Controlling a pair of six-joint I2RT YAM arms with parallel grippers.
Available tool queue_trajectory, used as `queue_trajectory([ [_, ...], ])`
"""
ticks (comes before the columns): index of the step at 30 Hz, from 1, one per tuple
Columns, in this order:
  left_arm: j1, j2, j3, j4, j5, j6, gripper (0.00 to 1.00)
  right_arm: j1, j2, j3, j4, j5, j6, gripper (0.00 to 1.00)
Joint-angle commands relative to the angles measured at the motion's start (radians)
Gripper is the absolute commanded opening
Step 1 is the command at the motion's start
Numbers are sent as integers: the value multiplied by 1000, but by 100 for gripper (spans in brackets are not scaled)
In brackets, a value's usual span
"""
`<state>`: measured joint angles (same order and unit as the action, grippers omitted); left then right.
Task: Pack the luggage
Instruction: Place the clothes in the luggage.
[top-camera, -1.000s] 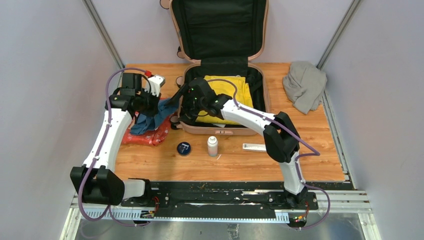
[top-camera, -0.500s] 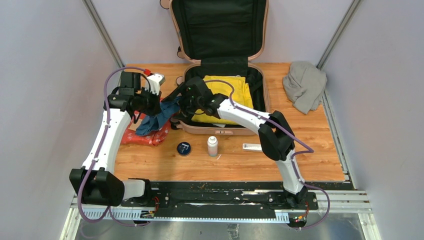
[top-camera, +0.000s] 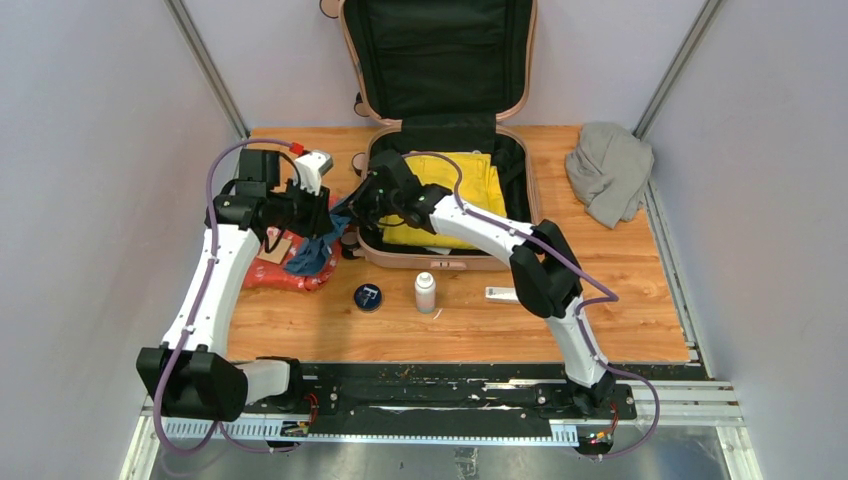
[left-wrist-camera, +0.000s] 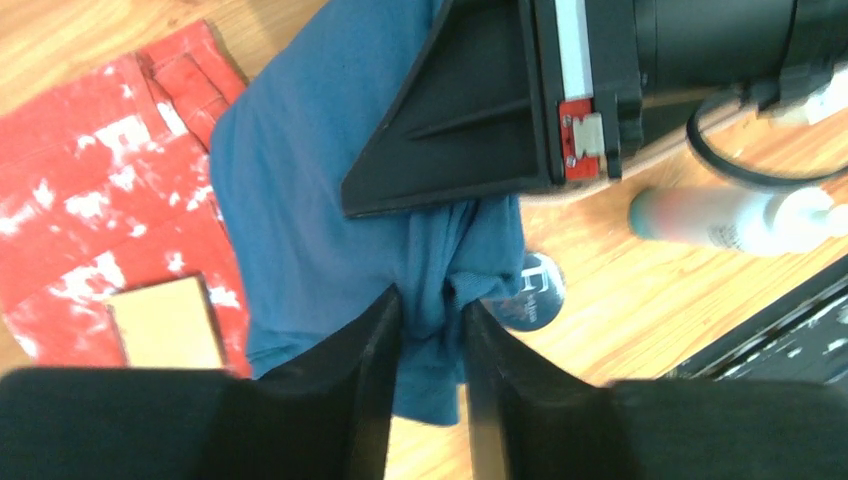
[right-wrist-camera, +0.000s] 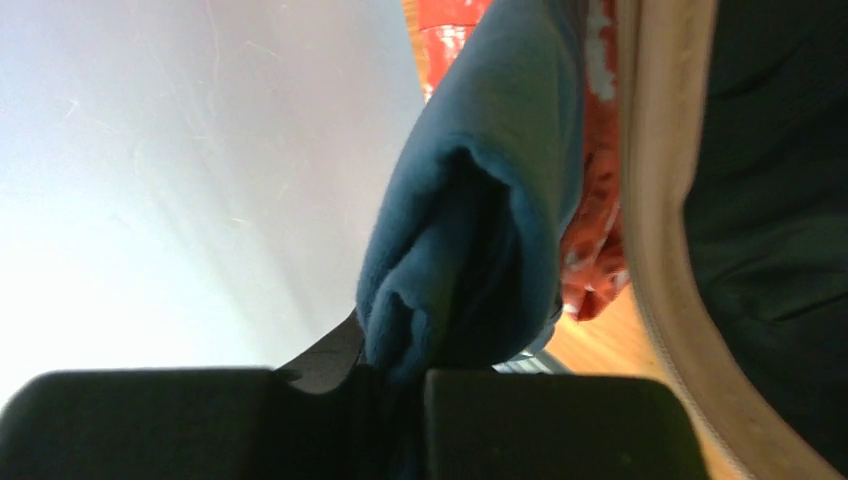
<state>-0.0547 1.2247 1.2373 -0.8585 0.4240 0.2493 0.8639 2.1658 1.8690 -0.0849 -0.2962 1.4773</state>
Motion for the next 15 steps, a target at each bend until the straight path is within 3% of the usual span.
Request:
queue_trajectory([
  [1, -1, -19, -24, 12, 42, 15, 46, -49, -11, 19, -77, -10, -139, 2],
  [4, -1, -23, -30, 12, 16, 20, 74, -89, -13, 47, -103, -52, -230, 0],
  [7, -1, -31, -28, 11, -45, 40, 87, -150, 36, 167, -130, -181, -318, 0],
  [11, 1, -36, -41, 9, -126, 68, 91, -230, 163, 408, -253, -382, -441, 0],
  [15, 18, -17, -73, 10, -171, 96, 92, -303, 159, 401, -303, -408, -561, 0],
])
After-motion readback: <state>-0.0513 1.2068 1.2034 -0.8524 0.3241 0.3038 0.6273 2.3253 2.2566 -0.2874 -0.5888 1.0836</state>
